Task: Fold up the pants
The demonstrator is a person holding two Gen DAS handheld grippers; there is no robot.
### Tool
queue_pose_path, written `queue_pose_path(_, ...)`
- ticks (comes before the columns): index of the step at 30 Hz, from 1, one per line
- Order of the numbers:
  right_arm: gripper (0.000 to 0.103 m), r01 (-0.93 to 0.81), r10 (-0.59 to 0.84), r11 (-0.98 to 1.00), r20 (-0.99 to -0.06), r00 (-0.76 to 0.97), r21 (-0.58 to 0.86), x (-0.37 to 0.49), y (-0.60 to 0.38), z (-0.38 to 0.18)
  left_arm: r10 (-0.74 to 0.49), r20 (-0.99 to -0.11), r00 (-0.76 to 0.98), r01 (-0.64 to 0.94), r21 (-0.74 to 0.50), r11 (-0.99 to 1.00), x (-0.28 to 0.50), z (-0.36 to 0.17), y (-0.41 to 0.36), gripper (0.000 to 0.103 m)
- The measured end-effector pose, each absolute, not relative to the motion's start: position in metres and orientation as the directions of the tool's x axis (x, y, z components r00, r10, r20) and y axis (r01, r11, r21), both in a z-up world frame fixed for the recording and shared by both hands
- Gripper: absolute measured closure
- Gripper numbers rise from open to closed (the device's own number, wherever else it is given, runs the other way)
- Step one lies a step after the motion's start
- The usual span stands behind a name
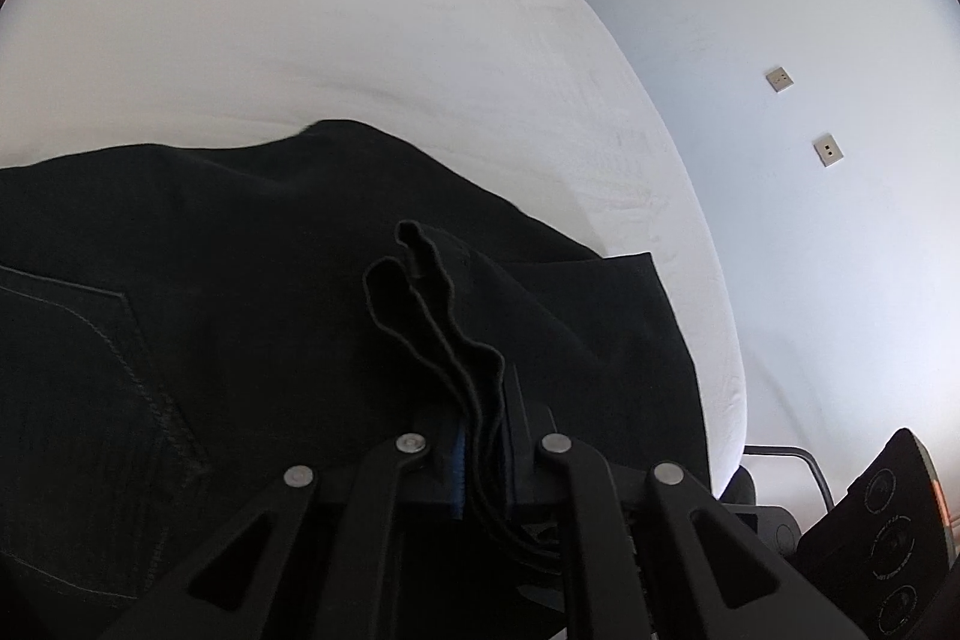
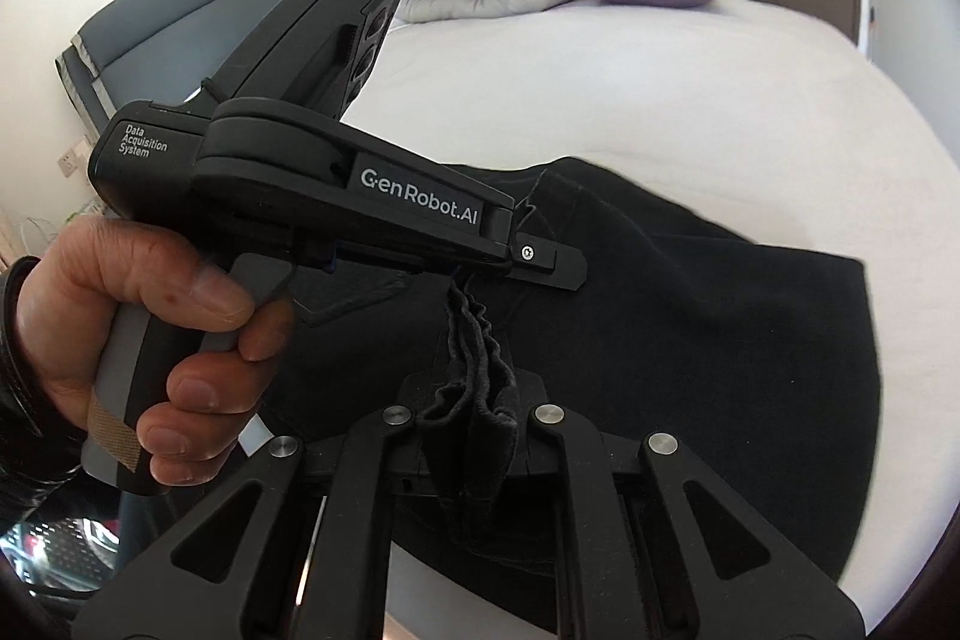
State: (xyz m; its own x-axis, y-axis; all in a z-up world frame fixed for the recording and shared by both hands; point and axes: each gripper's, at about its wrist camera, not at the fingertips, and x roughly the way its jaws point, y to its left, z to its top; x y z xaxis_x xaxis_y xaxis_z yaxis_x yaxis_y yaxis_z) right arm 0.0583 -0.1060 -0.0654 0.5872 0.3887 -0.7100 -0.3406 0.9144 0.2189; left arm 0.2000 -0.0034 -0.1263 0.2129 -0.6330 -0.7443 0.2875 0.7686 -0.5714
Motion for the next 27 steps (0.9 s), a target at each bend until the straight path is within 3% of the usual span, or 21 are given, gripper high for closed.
queue_pose_path(13,0.091,-0.355,0.452,0.884,-0.753,0.477,0.306,0.099,-0.045,-0.09,-0.588,-0.774,0.235,0.248,-0.537,0.806,0.21,-0.14,0.037,0.094)
queue_pose_path(20,0.088,-0.303,0.484,0.872,-0.774,0.409,0.385,0.117,-0.049,-0.112,-0.563,-0.783,0.265,0.214,-0.522,0.826,0.211,-0.143,0.064,0.082)
queue_pose_path(22,0.077,-0.298,0.538,0.842,-0.747,0.391,0.45,0.108,-0.059,-0.112,-0.53,-0.795,0.295,0.212,-0.486,0.848,0.205,-0.137,0.066,0.078)
queue_pose_path(24,0.035,-0.308,0.607,0.794,-0.707,0.362,0.524,0.094,-0.071,-0.109,-0.491,-0.81,0.319,0.214,-0.444,0.87,0.198,-0.132,0.071,0.078)
queue_pose_path(27,0.03,-0.313,0.678,0.735,-0.646,0.351,0.602,0.07,-0.095,-0.099,-0.385,-0.838,0.386,0.206,-0.328,0.922,0.184,-0.118,0.066,0.066)
